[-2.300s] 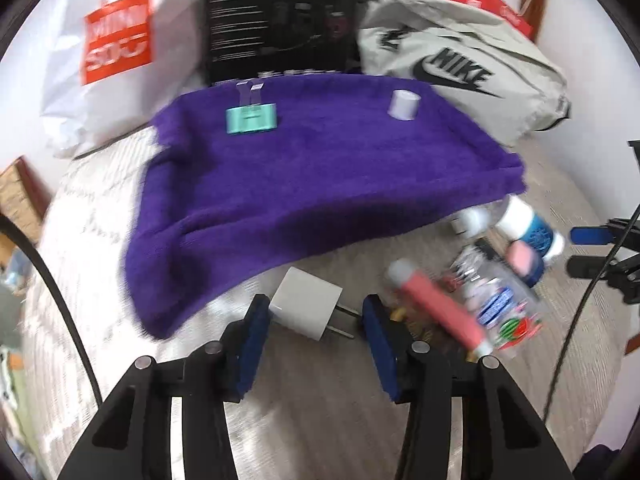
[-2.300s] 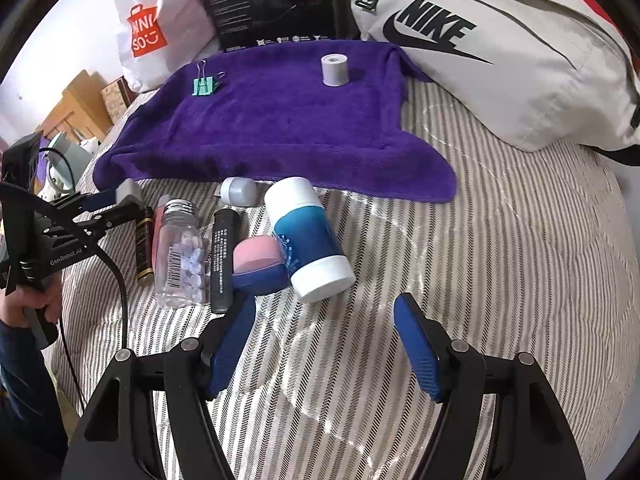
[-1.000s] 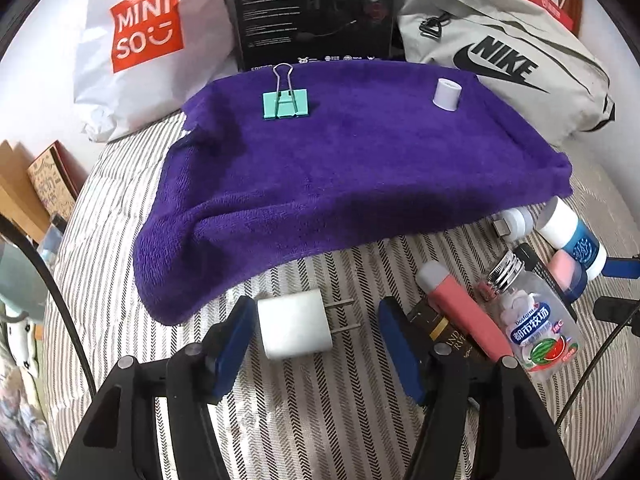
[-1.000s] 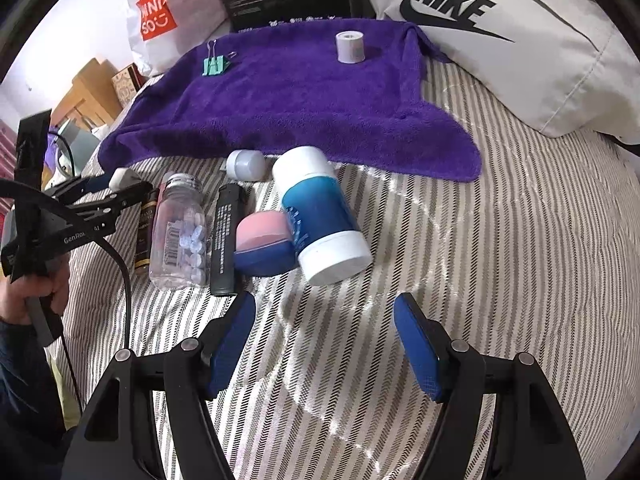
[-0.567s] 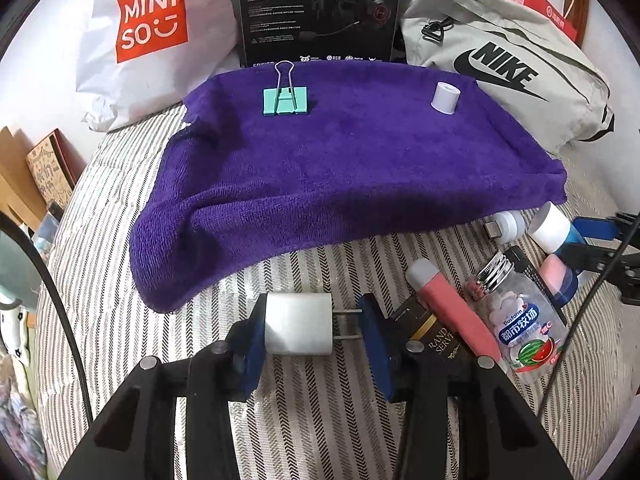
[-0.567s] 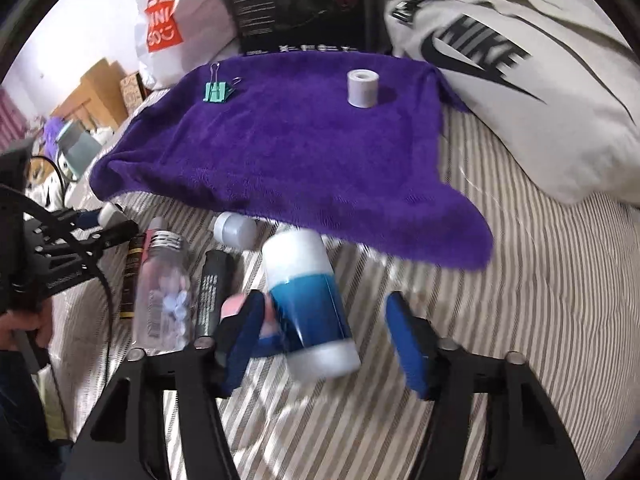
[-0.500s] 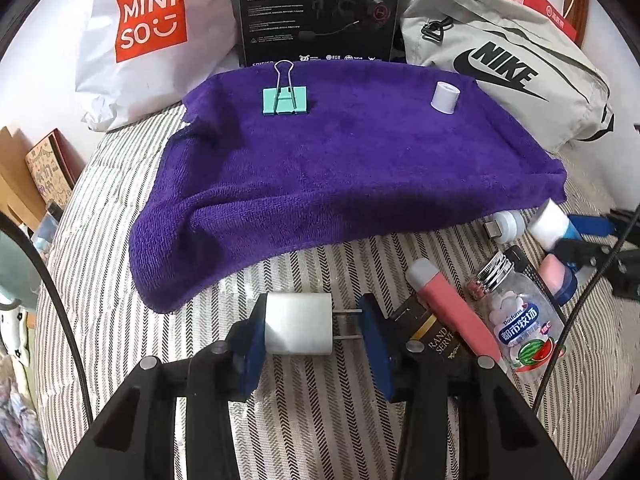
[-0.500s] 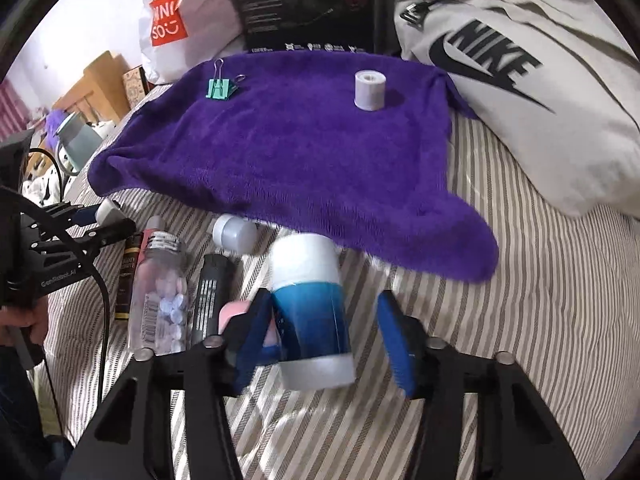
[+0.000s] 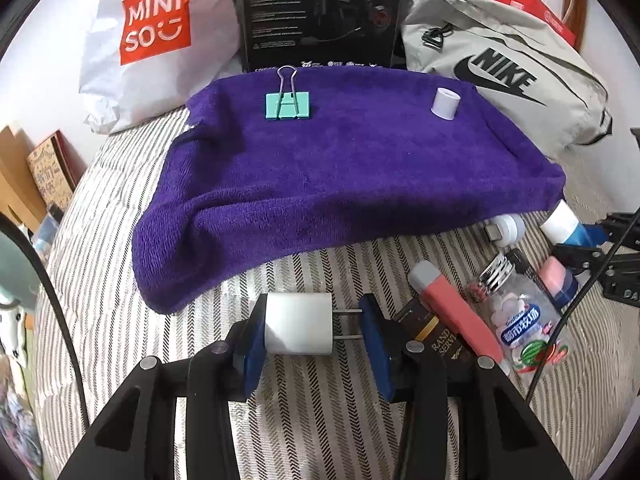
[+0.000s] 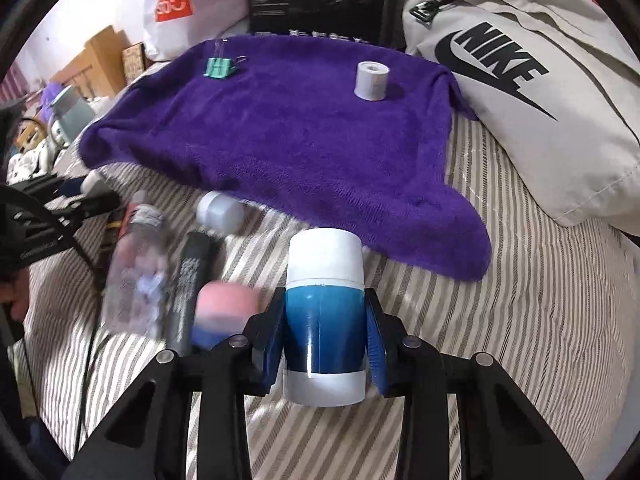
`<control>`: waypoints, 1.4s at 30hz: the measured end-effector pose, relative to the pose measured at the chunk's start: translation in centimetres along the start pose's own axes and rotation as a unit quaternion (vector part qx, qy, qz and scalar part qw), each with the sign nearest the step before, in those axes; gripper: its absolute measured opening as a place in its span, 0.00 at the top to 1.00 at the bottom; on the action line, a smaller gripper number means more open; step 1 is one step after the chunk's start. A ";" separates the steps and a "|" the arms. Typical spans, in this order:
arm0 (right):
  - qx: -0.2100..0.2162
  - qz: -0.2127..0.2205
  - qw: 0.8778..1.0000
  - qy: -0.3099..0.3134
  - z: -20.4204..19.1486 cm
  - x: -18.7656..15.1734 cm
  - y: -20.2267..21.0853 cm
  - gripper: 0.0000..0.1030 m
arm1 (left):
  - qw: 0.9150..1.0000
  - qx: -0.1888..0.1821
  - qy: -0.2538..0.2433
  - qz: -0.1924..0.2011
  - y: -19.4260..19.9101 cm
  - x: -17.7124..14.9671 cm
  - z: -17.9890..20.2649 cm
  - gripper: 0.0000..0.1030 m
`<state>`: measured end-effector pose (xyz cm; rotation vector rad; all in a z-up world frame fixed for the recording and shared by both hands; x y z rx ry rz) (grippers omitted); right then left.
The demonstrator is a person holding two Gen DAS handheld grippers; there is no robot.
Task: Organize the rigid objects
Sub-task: 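Close the right tool on the blue-and-white deodorant stick while the left tool holds the plug, then lay the deodorant stick on the towel with the right tool while the left tool carries the plug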
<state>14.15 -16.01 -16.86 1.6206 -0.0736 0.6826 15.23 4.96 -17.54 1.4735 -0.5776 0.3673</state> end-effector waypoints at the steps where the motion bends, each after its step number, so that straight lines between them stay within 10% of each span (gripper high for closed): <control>1: 0.003 0.004 1.000 -0.006 0.2 -0.2 0.4 0.65 | 1.000 0.000 0.004 -0.003 0.2 -0.1 -0.1 0.59; 23: 0.027 0.004 0.998 -0.053 1.1 -1.4 2.2 0.65 | 0.999 -0.019 0.016 0.021 2.9 0.7 -1.1 0.59; 42: 0.042 0.056 0.996 -0.057 1.1 4.0 4.8 0.65 | 0.998 -0.025 -0.002 0.056 4.9 5.3 -0.1 0.59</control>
Point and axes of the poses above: each gripper's, at about its wrist camera, not at the fingertips, and y roughly against the way its jaws point, z to its right, x to its top, the point moved 10 cm from there along -y, roughly the way its jaws point, and after that the axes turned 2 degrees about z, right-handed, at the moved point
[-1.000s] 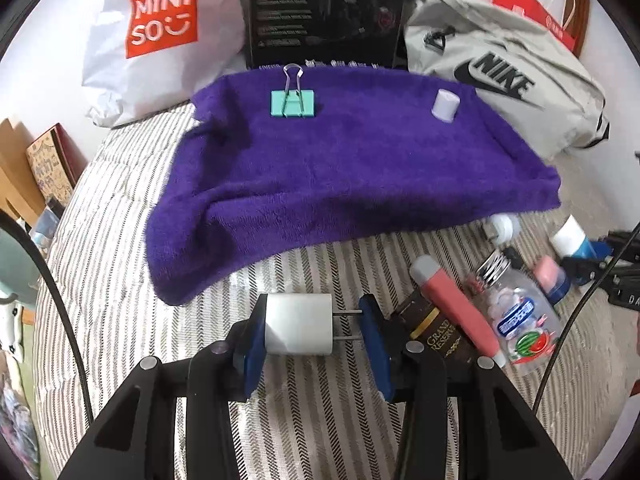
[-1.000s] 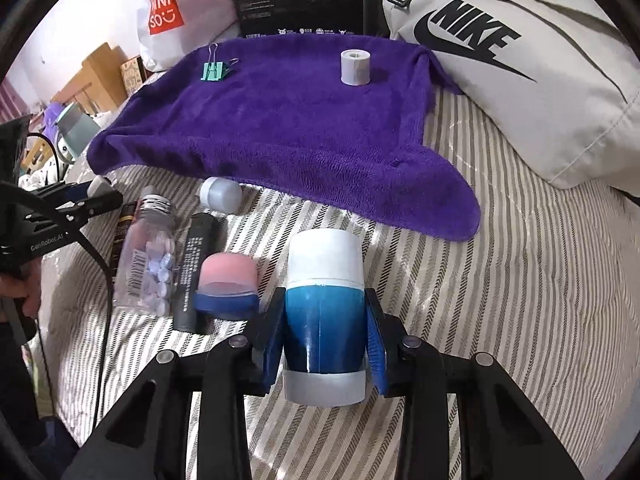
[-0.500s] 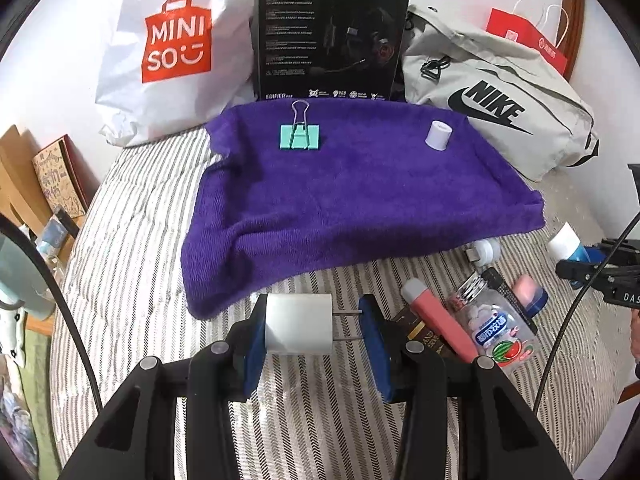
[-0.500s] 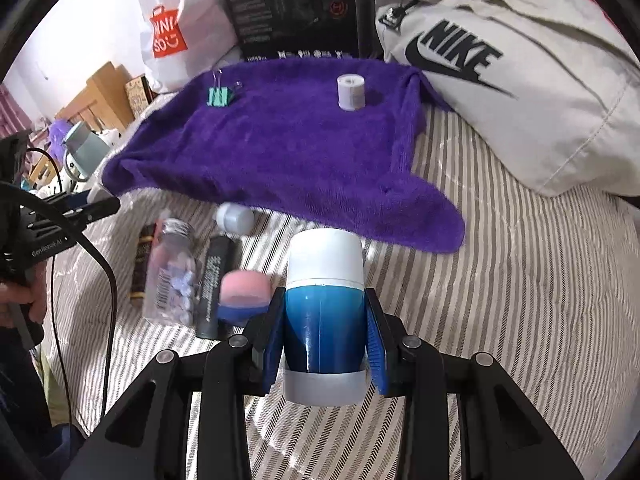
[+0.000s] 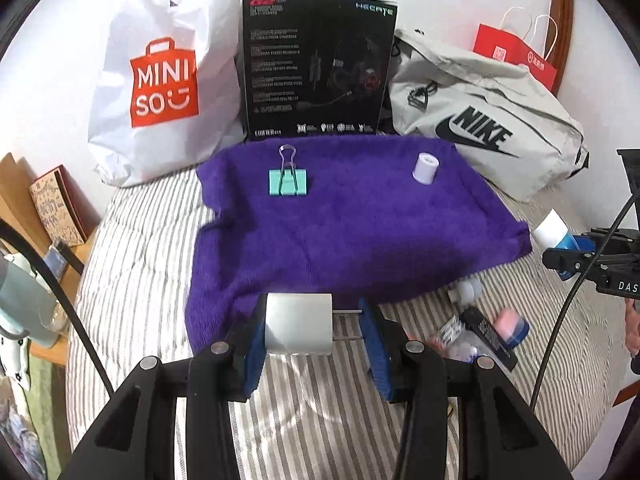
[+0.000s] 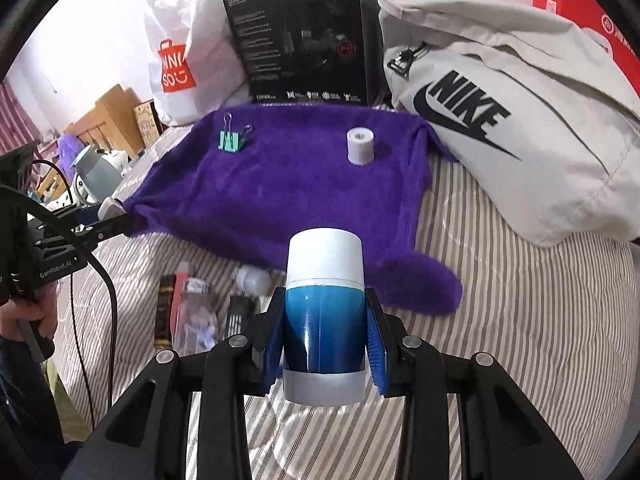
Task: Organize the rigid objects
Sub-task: 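Lay the deodorant stick on the towel with the right tool while the left tool carries the plug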
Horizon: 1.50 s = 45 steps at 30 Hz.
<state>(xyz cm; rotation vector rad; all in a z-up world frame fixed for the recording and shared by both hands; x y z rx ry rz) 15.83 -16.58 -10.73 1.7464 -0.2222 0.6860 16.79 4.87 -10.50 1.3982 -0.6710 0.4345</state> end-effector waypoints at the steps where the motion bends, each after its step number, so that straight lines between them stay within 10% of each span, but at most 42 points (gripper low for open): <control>1: 0.001 0.001 1.000 0.000 0.0 0.4 -0.1 0.65 | 1.000 -0.002 0.000 0.000 -0.1 0.2 0.0 0.59; 45: -0.010 -0.051 0.998 0.046 1.4 7.5 -13.1 0.65 | 0.999 -0.013 0.024 -0.039 -12.3 5.6 -2.6 0.59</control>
Point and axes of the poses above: each gripper's, at about its wrist camera, not at the fingertips, and y roughly against the way its jaws point, z to its right, x to its top, the point moved 10 cm from there along -y, roughly the way its jaws point, and after that the axes turned 2 degrees about z, right-handed, at the moved point
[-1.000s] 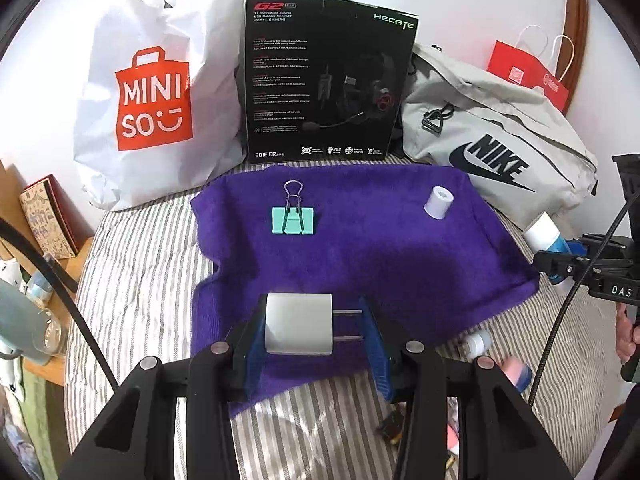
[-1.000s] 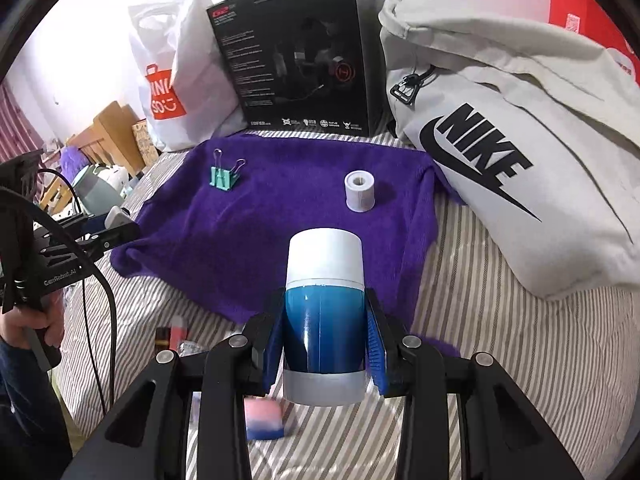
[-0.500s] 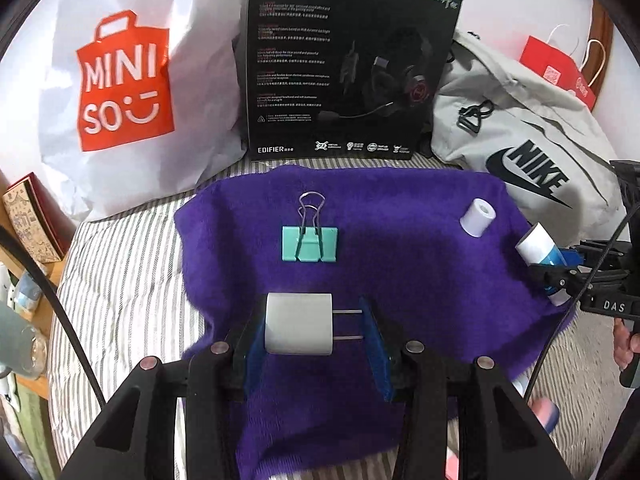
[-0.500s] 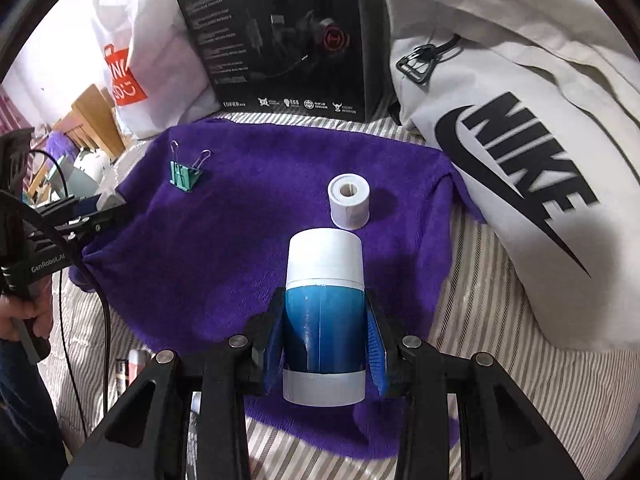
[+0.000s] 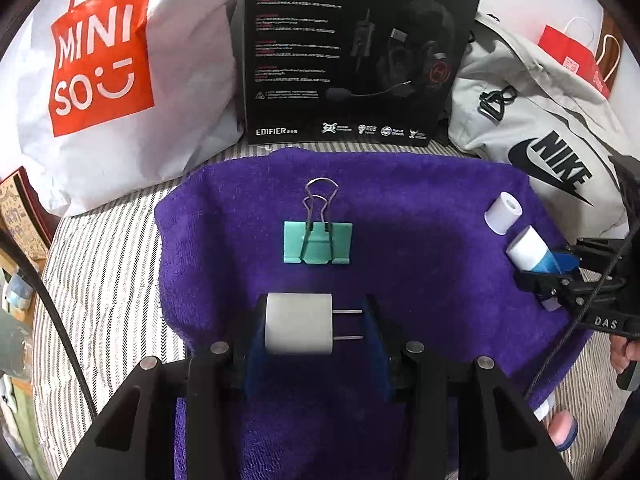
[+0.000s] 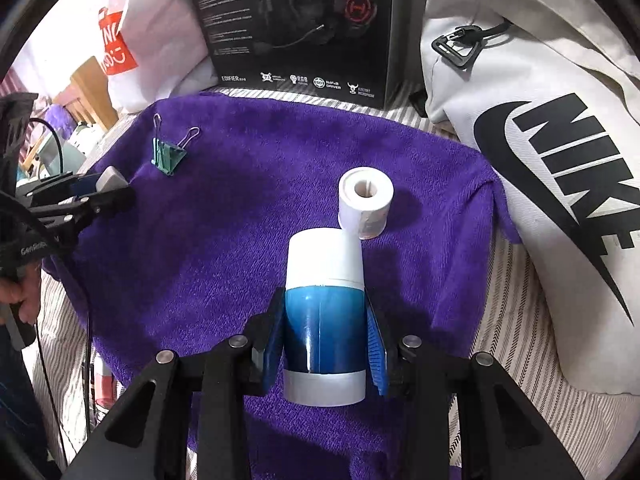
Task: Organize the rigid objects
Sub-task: 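Lay the deodorant stick on the towel with the right tool while the left tool carries the plug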
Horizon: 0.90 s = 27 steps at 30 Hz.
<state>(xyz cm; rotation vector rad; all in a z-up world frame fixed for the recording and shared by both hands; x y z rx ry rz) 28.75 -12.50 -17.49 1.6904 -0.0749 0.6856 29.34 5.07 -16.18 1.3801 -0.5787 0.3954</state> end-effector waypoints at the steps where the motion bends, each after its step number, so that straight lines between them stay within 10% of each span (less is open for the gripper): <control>1: 0.003 0.001 1.000 -0.005 0.1 0.0 0.0 0.65 | 1.000 -0.001 -0.001 -0.002 -0.1 0.0 0.0 0.59; 23: -0.027 0.032 0.999 0.023 -0.2 0.0 -0.1 0.63 | 0.999 0.022 -0.029 -0.007 -1.4 0.3 0.7 0.59; 25: -0.021 0.033 0.999 0.023 -0.4 0.0 -0.1 0.58 | 0.999 0.023 -0.032 -0.006 -1.5 0.3 0.7 0.59; 27: 0.001 0.033 0.999 0.031 -1.2 -0.3 -0.1 0.29 | 0.999 0.024 -0.034 -0.004 -1.5 0.3 0.7 0.59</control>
Point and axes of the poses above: each gripper's, at about its wrist camera, not at the fingertips, and y roughly against the way its jaws point, z to its right, x to its top, the point moved 10 cm from there along -y, roughly the way its jaws point, and after that the axes turned 2 degrees about z, right-handed, at the moved point
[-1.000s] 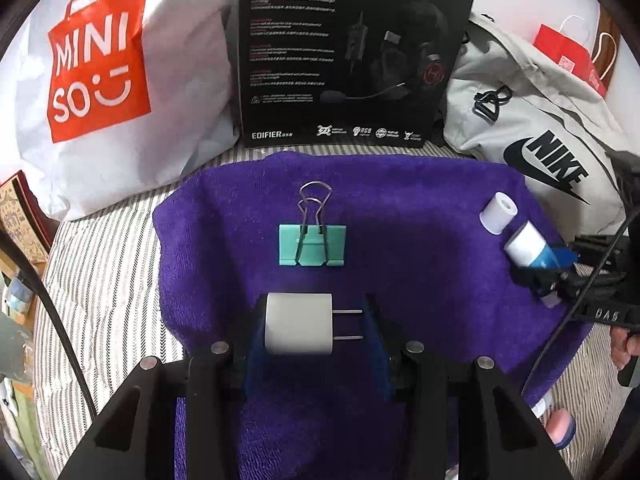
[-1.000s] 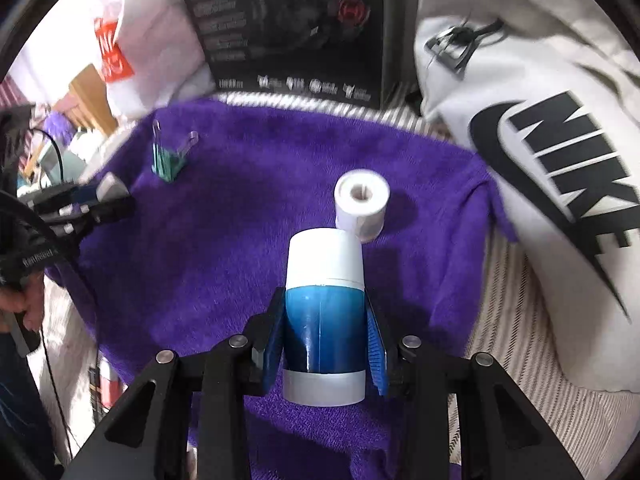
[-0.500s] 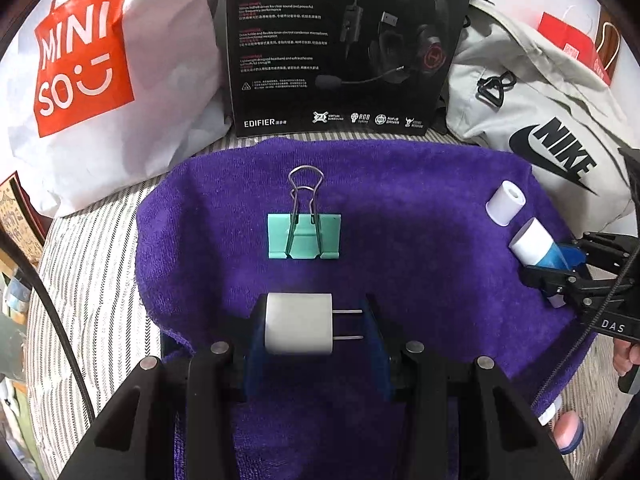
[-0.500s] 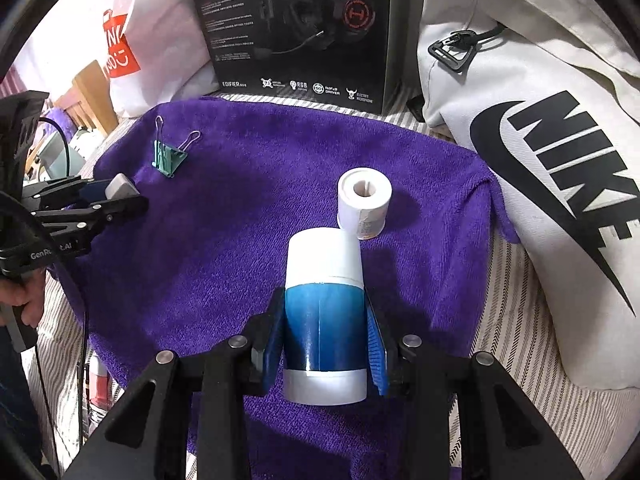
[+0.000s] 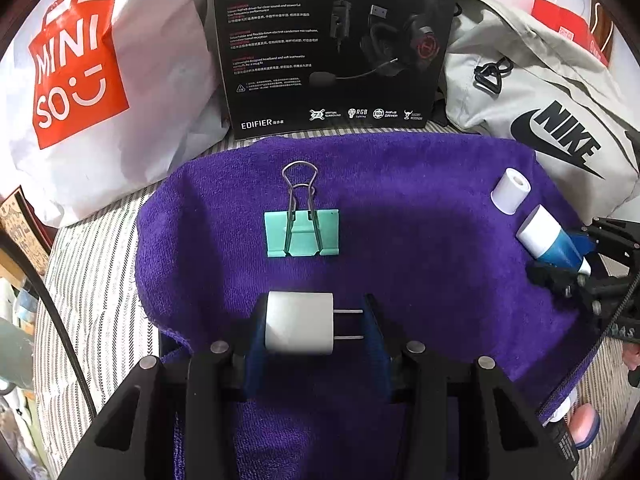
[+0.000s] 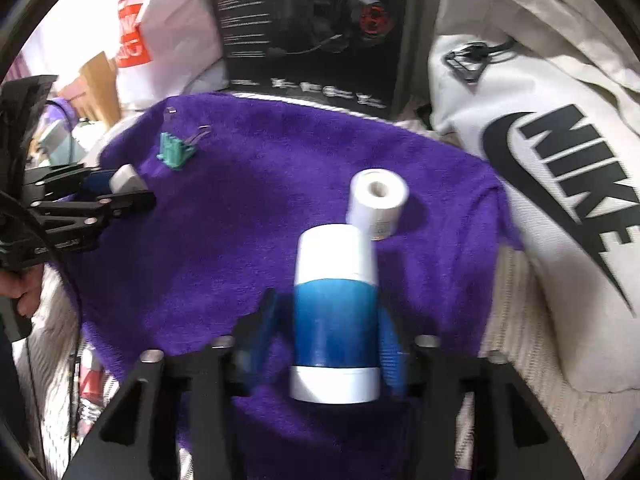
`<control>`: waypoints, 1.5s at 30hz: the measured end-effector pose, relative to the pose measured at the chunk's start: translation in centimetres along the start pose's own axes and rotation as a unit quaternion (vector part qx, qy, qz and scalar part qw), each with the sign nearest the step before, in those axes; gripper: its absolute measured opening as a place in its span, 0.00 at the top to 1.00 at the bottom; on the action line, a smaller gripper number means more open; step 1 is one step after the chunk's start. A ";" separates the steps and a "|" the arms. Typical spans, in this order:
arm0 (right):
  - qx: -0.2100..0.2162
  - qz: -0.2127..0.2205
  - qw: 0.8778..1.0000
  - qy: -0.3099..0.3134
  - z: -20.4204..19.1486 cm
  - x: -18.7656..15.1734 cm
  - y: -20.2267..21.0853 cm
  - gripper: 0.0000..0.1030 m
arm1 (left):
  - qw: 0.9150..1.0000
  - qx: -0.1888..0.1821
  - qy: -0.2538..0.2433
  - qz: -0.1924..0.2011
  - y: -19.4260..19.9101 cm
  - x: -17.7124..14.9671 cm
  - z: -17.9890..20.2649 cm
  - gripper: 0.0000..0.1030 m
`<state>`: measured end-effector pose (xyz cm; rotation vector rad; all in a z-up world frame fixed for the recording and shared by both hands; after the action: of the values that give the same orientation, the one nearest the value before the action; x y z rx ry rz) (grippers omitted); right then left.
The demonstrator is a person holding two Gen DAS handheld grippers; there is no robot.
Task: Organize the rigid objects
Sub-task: 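Lay the deodorant stick on the towel with the right tool while the left tool carries the plug, then set the charger plug on the towel beside the clip and open the left tool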
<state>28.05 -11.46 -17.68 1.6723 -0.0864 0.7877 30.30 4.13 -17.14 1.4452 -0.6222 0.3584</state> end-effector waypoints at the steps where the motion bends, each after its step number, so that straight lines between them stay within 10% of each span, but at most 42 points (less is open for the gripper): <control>1: 0.006 -0.004 1.000 0.010 -0.6 -0.2 -0.2 0.20 | 1.000 0.000 0.000 0.001 0.0 0.0 -0.1 0.59; 13: -0.020 -0.017 0.999 0.019 -0.9 -0.7 -0.8 0.04 | 1.000 -0.001 -0.004 -0.001 0.2 -0.2 0.2 0.54; 18: -0.019 -0.018 0.999 0.018 -0.9 -0.9 -0.7 0.03 | 1.000 -0.008 -0.019 -0.012 0.2 -0.9 1.3 0.21; 36: -0.026 -0.018 0.999 0.017 -1.2 -0.5 -0.7 0.00 | 1.000 0.000 -0.009 -0.007 0.6 -1.1 1.4 0.13; 45: -0.045 0.018 0.999 0.017 -2.3 -1.2 5.8 0.00 | 1.000 -0.002 0.003 0.005 5.2 -1.4 1.4 0.13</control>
<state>23.38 -11.39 -13.36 1.5757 -0.1267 0.8261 25.87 3.52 -13.78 1.4377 -0.6244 0.3699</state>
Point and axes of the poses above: each gripper's, at about its wrist camera, not at the fingertips, and y roughly against the way its jaws point, z to its right, x to its top, the point moved 10 cm from there along -y, roughly the way its jaws point, and after that the axes turned 2 degrees about z, right-handed, at the moved point
